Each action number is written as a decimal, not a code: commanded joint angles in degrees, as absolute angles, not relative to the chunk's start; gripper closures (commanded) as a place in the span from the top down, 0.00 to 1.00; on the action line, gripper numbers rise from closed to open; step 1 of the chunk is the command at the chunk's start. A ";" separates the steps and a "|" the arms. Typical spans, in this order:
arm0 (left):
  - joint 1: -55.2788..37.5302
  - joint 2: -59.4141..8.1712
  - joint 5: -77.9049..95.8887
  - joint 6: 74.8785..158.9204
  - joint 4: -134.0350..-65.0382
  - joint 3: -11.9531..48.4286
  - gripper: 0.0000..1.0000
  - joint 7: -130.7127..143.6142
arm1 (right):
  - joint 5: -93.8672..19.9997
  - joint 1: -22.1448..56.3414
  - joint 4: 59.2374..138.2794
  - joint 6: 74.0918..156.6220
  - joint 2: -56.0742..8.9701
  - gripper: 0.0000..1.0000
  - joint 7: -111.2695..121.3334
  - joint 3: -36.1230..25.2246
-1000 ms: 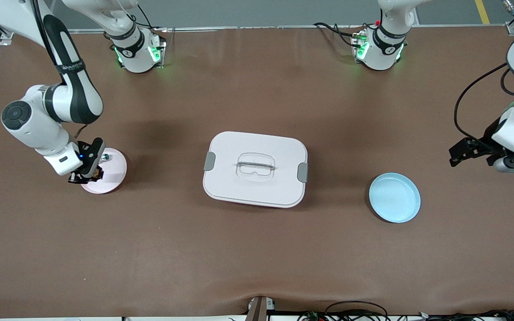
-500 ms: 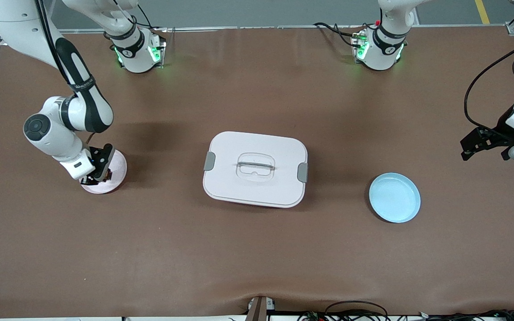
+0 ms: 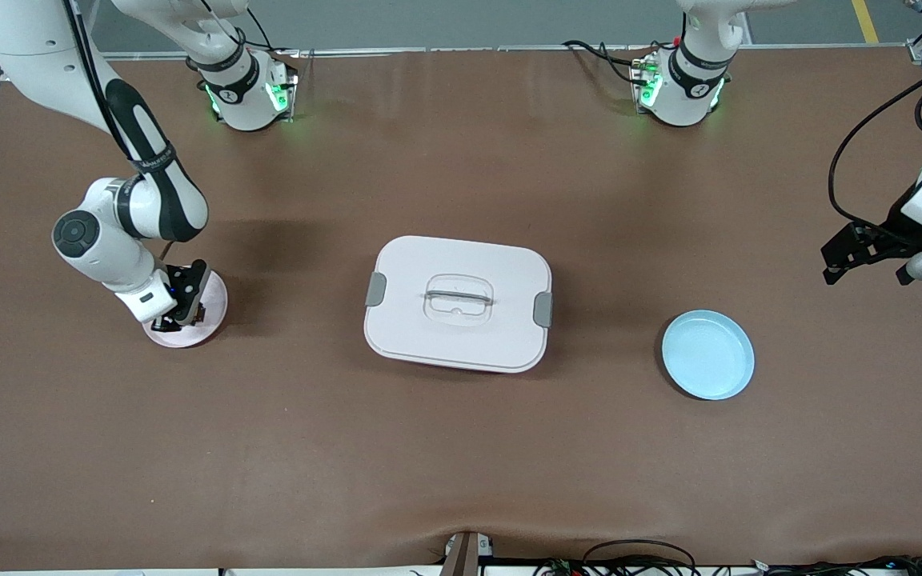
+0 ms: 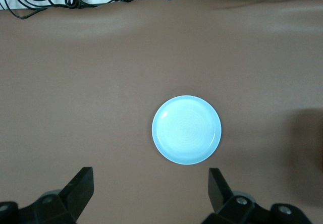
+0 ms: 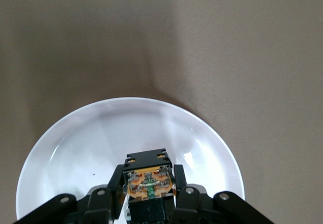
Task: Transfer orange switch to right arm and place
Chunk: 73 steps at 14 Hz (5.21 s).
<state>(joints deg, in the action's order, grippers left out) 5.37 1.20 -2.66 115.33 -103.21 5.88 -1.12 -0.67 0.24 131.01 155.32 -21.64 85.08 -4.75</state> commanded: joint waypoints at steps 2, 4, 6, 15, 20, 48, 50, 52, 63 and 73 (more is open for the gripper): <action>3.60 3.68 -1.85 113.03 -103.36 4.92 1.00 -1.76 | 0.53 -1.84 131.57 156.18 -21.71 0.00 86.48 -3.87; 4.04 5.09 -1.76 110.93 -103.27 5.01 1.00 -1.93 | 0.44 -3.16 131.40 155.57 -21.62 0.99 86.40 -3.78; 4.22 6.76 -0.97 107.94 -103.18 5.01 1.00 -2.37 | 0.44 -3.25 131.13 154.61 -21.27 1.00 86.14 -3.78; 3.95 7.82 -0.97 95.90 -97.66 6.68 1.00 0.18 | -0.44 -1.94 122.19 133.29 -16.97 1.00 73.41 -3.16; 3.96 7.21 0.08 94.40 -96.85 6.68 1.00 0.09 | -0.79 -1.85 111.64 116.13 -15.38 1.00 58.48 -3.34; 3.43 6.77 0.88 94.31 -95.54 7.38 1.00 1.05 | -0.70 1.49 74.18 81.57 -13.01 1.00 1.67 -5.54; 3.43 6.68 0.88 94.22 -95.27 7.47 1.00 1.14 | -0.70 1.32 74.97 81.04 -12.05 1.00 1.49 -5.62; 3.34 6.68 0.88 94.13 -95.01 7.47 1.00 1.14 | -0.79 -0.43 75.58 79.55 -10.90 1.00 1.41 -5.63; 3.34 6.50 0.88 93.17 -94.83 7.82 1.00 1.14 | -0.44 0.53 84.82 82.71 -2.46 1.00 1.50 -5.19; 3.34 1.85 0.88 86.66 -91.05 8.79 1.00 1.23 | -0.62 -1.23 88.67 82.61 1.57 1.00 1.93 -5.45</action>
